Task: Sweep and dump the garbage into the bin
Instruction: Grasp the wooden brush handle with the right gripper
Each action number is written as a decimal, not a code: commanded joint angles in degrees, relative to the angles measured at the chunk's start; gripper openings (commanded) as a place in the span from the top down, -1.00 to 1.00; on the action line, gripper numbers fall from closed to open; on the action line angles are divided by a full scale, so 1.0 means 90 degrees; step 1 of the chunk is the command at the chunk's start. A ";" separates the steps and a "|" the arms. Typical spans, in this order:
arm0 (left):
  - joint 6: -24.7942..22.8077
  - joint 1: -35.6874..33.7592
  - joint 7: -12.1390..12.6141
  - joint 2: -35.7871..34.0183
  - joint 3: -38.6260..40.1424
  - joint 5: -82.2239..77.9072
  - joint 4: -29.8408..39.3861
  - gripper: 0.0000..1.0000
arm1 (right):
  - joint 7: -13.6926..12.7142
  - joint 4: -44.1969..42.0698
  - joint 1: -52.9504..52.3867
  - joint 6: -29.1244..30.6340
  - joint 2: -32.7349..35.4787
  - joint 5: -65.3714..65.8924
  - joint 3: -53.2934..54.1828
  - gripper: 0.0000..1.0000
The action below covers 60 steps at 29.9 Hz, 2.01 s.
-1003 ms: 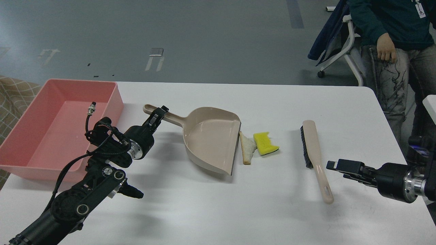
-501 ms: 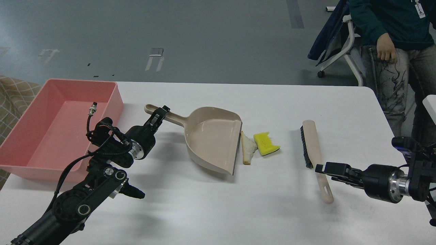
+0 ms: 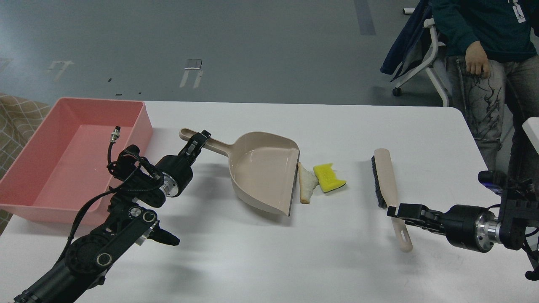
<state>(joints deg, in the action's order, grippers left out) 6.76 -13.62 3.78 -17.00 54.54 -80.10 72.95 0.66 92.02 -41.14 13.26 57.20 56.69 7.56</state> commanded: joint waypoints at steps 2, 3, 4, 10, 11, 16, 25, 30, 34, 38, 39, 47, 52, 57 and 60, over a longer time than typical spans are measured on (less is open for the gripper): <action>0.0001 0.0000 0.0000 0.0004 0.0004 0.0013 0.0000 1.00 | -0.0054 0.0000 0.0000 0.0050 -0.0027 0.0000 -0.0001 -0.19; 0.0001 0.0000 0.0000 0.0004 0.0004 0.0013 0.0000 1.00 | -0.0054 0.0000 0.0000 0.0051 -0.0027 0.0000 0.0009 -0.18; 0.0001 0.0000 0.0000 0.0023 0.0004 0.0013 0.0000 1.00 | -0.0054 0.0000 0.0000 0.0051 -0.0027 0.0000 0.0009 -0.18; 0.0001 0.0000 -0.0059 0.0004 0.0004 0.0013 0.0000 1.00 | -0.0151 0.0001 0.0000 0.0051 -0.0076 0.0000 -0.0001 -0.07; 0.0001 0.0000 -0.0059 0.0004 0.0004 0.0013 0.0000 1.00 | -0.0171 0.0010 0.0000 0.0051 -0.0095 0.0000 -0.0001 -0.02; 0.0001 0.0000 -0.0078 0.0004 0.0004 0.0013 0.0000 1.00 | -0.0366 0.0010 0.0000 0.0148 -0.0115 -0.0010 0.0019 0.20; 0.0040 0.0019 -0.0079 0.0004 0.0024 0.0013 0.0010 1.00 | -0.0561 0.0098 -0.0009 0.0178 -0.0115 -0.0010 0.0019 0.72; 0.0040 0.0019 -0.0088 0.0023 0.0033 0.0013 0.0019 1.00 | -0.0611 0.0196 -0.0029 0.0275 -0.0086 -0.0010 0.0019 1.00; 0.0050 0.0019 -0.0078 0.0023 0.0033 0.0013 0.0029 1.00 | -0.0620 0.0196 -0.0029 0.0314 -0.0056 -0.0010 0.0009 1.00; 0.0050 0.0019 -0.0079 0.0023 0.0033 0.0013 0.0059 1.00 | -0.0620 0.0264 -0.0068 0.0324 0.0022 -0.0010 0.0019 1.00; 0.0050 0.0019 -0.0088 0.0023 0.0033 0.0013 0.0059 1.00 | -0.0620 0.0303 -0.0126 0.0334 0.0070 -0.0010 0.0029 1.00; 0.0050 0.0019 -0.0079 0.0023 0.0033 0.0013 0.0068 1.00 | -0.0806 0.0362 -0.0556 0.0334 0.0168 0.0029 0.0009 1.00; 0.0050 0.0029 -0.0127 0.0023 0.0024 -0.0026 0.0068 1.00 | -0.0864 0.0333 -0.0478 0.0334 0.0022 0.0273 -0.0001 1.00; 0.0205 0.0058 -0.0264 -0.0006 0.0014 -0.0055 0.0059 1.00 | -0.0894 0.0294 -0.0468 0.0334 -0.0299 0.0283 -0.0117 1.00; 0.0323 0.0107 -0.0400 -0.0016 0.0014 -0.0065 0.0068 1.00 | -0.0913 0.0293 -0.0498 0.0334 -0.0427 0.0273 -0.0118 1.00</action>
<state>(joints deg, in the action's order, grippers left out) 8.75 -13.01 1.17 -17.04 54.71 -80.56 73.57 -7.40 94.72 -45.31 16.26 54.57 59.21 6.63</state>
